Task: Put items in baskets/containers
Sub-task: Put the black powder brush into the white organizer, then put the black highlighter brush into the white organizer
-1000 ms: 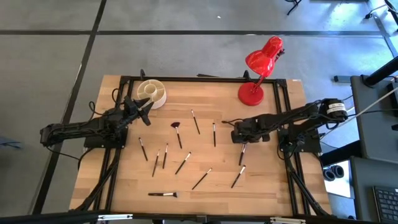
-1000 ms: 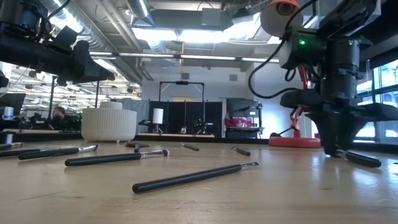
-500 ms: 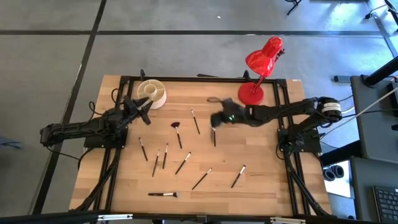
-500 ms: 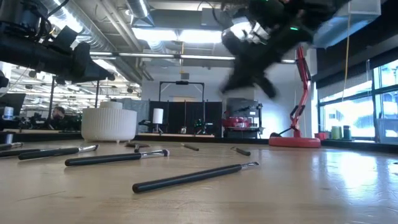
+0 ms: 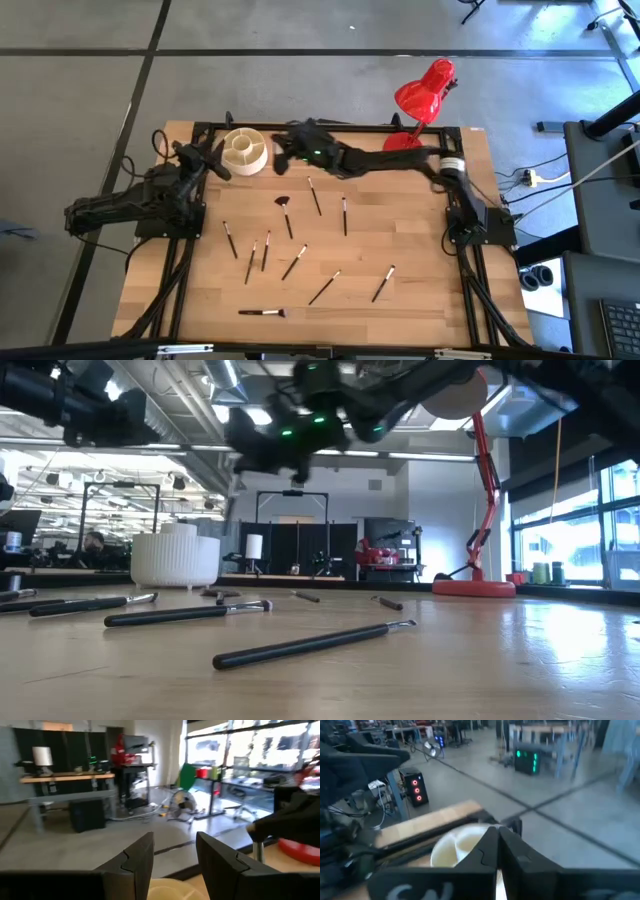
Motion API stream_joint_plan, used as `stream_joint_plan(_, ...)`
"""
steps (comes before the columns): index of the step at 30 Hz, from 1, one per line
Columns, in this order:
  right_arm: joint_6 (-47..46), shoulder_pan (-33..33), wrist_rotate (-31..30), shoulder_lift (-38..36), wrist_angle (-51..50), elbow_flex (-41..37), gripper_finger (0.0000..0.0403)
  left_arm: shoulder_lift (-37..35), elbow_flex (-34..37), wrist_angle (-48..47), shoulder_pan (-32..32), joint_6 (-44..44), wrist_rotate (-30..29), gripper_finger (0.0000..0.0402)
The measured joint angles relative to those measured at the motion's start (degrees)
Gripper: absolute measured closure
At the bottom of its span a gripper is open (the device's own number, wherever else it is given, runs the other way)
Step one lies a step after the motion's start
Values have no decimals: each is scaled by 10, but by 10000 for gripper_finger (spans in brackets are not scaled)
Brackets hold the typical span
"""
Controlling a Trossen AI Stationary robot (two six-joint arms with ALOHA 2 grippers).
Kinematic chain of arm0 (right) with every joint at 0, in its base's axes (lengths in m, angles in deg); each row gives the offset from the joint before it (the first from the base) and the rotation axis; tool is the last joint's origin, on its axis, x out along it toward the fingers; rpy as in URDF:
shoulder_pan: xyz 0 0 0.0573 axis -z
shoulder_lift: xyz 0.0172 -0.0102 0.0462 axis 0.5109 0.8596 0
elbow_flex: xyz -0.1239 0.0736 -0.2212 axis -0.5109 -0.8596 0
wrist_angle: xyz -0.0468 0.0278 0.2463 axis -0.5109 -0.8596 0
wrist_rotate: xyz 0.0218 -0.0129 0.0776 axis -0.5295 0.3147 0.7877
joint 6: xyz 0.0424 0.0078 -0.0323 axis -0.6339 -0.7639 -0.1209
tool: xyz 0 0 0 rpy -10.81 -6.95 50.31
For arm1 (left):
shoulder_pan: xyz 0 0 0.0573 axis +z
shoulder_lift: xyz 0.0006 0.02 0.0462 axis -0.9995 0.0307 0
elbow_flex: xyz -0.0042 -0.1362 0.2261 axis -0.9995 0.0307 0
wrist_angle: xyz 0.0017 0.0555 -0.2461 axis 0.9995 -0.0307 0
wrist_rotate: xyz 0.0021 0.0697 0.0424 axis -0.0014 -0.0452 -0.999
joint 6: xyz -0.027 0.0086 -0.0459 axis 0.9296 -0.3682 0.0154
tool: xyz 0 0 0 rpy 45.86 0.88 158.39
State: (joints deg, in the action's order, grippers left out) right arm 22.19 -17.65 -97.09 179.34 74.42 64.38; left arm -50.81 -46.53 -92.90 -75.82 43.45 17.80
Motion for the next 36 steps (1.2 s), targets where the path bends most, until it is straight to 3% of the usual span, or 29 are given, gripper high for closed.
stream_joint_plan(4, 39, 5, 0, 79, 18, 116, 396, 0, -1, -52, 0, 20, -35, 258)
stream_joint_plan(12, 52, 19, 1, 185, 68, 269, 395, 0, -1, -110, 0, 52, -35, 258)
stream_joint_plan(17, 50, 30, 38, 238, 69, 324, 395, 0, -1, -109, 0, 52, -35, 258)
stream_joint_plan(23, 67, 33, 45, 256, 42, 330, 390, 0, -1, -110, 0, 52, -35, 258)
stream_joint_plan(29, 94, 33, 45, 252, 13, 332, 340, 0, -1, -111, 0, 48, -35, 258)
stream_joint_plan(36, 90, 31, 45, 243, -117, 389, 263, 0, -1, -114, 0, 48, -19, 258)
